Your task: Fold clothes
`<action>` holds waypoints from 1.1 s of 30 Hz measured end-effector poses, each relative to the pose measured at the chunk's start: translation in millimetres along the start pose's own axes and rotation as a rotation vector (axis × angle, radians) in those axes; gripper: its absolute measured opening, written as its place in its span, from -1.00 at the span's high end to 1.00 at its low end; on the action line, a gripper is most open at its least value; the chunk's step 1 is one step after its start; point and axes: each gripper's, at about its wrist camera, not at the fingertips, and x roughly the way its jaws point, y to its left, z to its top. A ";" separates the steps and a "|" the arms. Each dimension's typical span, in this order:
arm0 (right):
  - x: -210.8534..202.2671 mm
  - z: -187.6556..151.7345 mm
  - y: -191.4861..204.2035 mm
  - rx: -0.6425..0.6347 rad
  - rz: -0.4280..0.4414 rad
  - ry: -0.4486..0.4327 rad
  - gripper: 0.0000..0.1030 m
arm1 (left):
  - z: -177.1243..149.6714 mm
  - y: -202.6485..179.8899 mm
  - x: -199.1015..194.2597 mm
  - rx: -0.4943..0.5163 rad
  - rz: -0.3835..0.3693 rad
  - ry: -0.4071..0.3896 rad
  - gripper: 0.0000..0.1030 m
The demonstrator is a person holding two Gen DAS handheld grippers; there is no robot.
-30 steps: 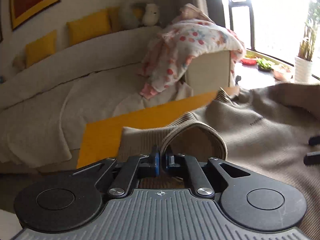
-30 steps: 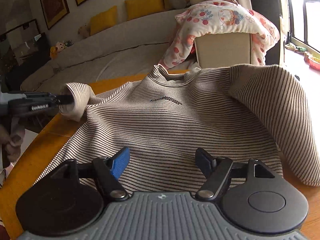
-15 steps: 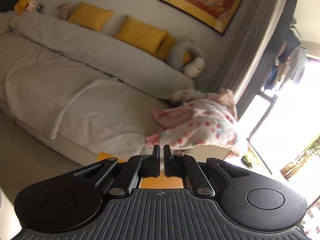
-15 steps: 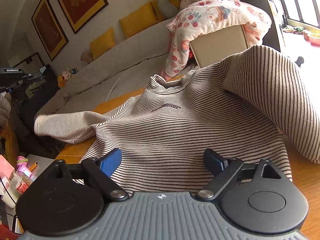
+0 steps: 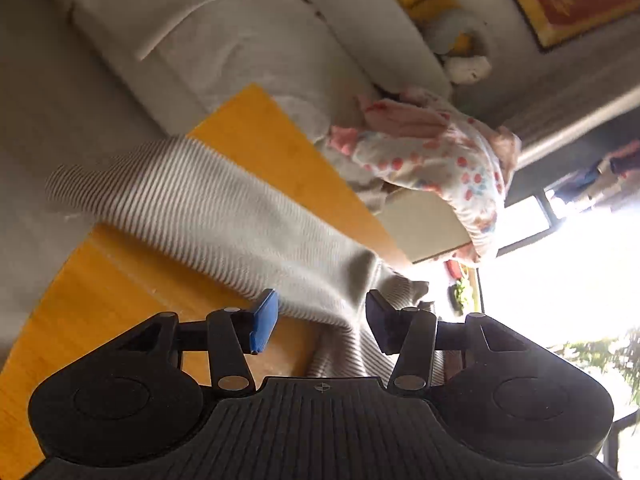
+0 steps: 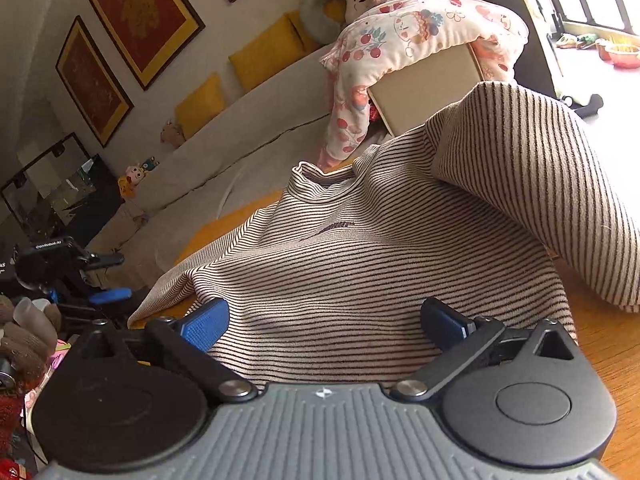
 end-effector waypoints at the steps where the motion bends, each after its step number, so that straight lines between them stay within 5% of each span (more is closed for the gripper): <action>1: 0.4 -0.1 1.3 -0.006 -0.006 0.001 -0.98 | -0.3 10.2 4.8 -0.039 0.003 0.002 -0.09; 5: 1.7 -0.7 6.5 -0.034 -0.033 0.007 -0.98 | 3.5 26.2 15.3 -0.096 0.031 -0.062 -0.24; 7: 2.4 -1.0 7.8 -0.044 -0.038 0.013 -0.99 | 5.4 34.1 20.5 -0.124 0.046 -0.094 -0.15; 11: 3.1 -1.3 8.5 -0.053 -0.041 0.019 -1.00 | 10.2 48.9 29.8 -0.177 0.093 -0.161 0.67; 13: 3.2 -1.5 8.2 -0.053 -0.040 0.018 -1.00 | 15.2 48.1 31.9 -0.156 0.115 -0.185 0.80; 20: 2.8 -1.6 5.2 -0.043 -0.028 0.015 -1.00 | 15.5 -38.3 18.1 0.280 0.165 -0.342 0.84; 24: 2.0 -1.4 3.7 -0.034 -0.021 0.012 -1.00 | -20.8 -105.5 14.3 0.605 0.125 -0.428 0.84; 28: 0.7 -1.2 2.2 -0.020 -0.014 0.006 -1.00 | -89.9 -154.7 29.5 0.966 0.009 -0.376 0.84; 31: 0.0 -1.2 1.3 -0.011 -0.011 0.001 -1.00 | -136.2 -163.5 54.4 1.112 -0.060 -0.225 0.82; 33: -0.4 -1.2 0.8 -0.006 -0.011 -0.001 -1.00 | -158.1 -159.7 71.2 1.161 -0.079 -0.137 0.62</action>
